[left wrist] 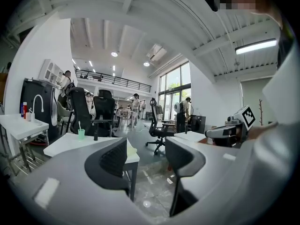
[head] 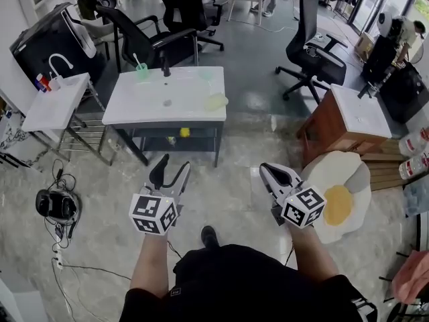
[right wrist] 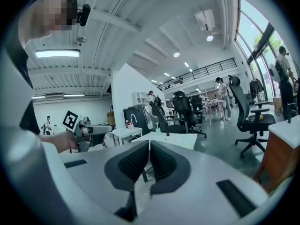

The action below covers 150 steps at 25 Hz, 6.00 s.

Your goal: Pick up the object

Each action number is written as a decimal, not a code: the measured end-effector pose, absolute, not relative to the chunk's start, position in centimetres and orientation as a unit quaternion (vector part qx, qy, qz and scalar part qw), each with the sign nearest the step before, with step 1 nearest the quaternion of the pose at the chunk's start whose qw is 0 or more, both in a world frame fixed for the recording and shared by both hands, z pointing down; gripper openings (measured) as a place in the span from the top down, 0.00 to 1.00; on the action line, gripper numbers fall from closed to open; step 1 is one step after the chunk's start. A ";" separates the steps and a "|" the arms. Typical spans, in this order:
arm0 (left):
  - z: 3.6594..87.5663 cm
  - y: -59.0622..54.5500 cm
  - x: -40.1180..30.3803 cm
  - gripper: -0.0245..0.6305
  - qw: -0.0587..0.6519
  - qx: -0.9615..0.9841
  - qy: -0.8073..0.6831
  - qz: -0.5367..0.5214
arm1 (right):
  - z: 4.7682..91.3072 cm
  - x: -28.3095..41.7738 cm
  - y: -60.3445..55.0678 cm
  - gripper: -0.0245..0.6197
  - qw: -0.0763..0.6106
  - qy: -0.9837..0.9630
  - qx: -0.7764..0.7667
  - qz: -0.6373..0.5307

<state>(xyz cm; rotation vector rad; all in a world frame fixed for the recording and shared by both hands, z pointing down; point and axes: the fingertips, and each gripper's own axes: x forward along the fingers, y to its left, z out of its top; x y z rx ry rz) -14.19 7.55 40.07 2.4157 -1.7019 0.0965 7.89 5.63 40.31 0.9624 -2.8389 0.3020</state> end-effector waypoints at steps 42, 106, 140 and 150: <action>42.7 -16.0 -18.0 0.59 0.116 0.793 -0.592 0.079 | 43.7 2.6 -20.2 0.94 0.046 -0.948 0.282 0.141; 70.2 -32.4 -7.8 0.59 0.186 0.821 -0.332 0.425 | 49.5 3.9 -33.5 0.94 0.087 -0.921 0.311 0.216; 71.2 -31.6 -7.2 0.91 0.187 0.810 -0.335 0.444 | 49.4 6.1 -32.4 0.94 0.080 -0.914 0.331 0.222; 66.0 -33.0 -8.6 0.92 0.193 0.812 -0.394 0.385 | 47.9 5.8 -32.6 0.94 0.071 -0.925 0.309 0.209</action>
